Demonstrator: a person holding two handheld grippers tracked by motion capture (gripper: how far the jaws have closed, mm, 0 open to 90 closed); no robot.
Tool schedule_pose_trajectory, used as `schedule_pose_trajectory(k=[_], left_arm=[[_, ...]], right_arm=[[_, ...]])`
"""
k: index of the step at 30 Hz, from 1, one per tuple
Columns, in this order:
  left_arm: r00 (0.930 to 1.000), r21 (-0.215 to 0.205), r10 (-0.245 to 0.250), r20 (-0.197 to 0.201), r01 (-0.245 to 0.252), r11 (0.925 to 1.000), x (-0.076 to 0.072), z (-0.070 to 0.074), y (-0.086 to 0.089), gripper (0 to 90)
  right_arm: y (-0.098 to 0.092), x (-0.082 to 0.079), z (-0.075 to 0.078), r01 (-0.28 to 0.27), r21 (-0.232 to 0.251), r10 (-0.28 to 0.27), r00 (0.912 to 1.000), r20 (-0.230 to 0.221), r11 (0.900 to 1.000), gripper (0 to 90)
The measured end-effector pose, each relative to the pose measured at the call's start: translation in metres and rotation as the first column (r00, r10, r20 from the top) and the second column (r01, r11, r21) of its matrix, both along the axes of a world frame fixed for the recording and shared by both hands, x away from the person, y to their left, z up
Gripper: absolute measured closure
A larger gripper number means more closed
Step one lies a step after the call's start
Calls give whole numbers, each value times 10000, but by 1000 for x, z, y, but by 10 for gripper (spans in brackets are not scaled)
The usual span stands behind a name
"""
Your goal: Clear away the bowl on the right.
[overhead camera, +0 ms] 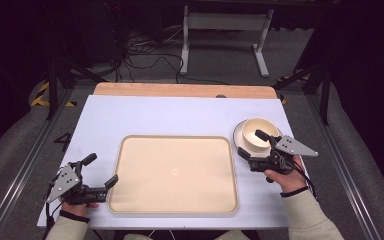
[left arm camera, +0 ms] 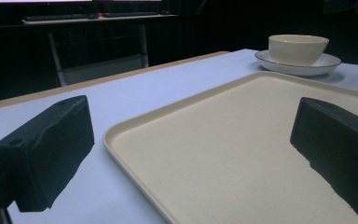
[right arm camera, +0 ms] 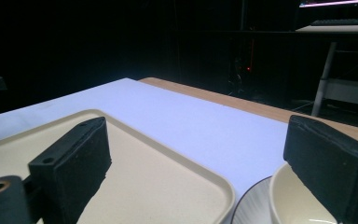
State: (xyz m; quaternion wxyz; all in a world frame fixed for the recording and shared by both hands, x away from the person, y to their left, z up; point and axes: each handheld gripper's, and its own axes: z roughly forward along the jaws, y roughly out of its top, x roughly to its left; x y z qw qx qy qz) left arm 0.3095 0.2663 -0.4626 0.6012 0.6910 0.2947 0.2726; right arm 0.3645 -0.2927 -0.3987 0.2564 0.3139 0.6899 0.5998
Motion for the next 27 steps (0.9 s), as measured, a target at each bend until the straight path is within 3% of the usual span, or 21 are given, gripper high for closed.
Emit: schedule_pose_trajectory(k=[3,6,27], left_arm=[[10000,21,6,13,-6,10000,0,0,0,2],[10000,17,7,11,-7,10000,0,0,0,2],[10000,18,14,20,-14,10000,0,0,0,2]], right_arm=[[-4,3,2,153,-107,-153,9999,-72,9998,78],[-7,7,4,449,-512,-461,9987,-234,9977,89],[-27,21,15,1066,-479,-1079,9939,-244,9931,93]])
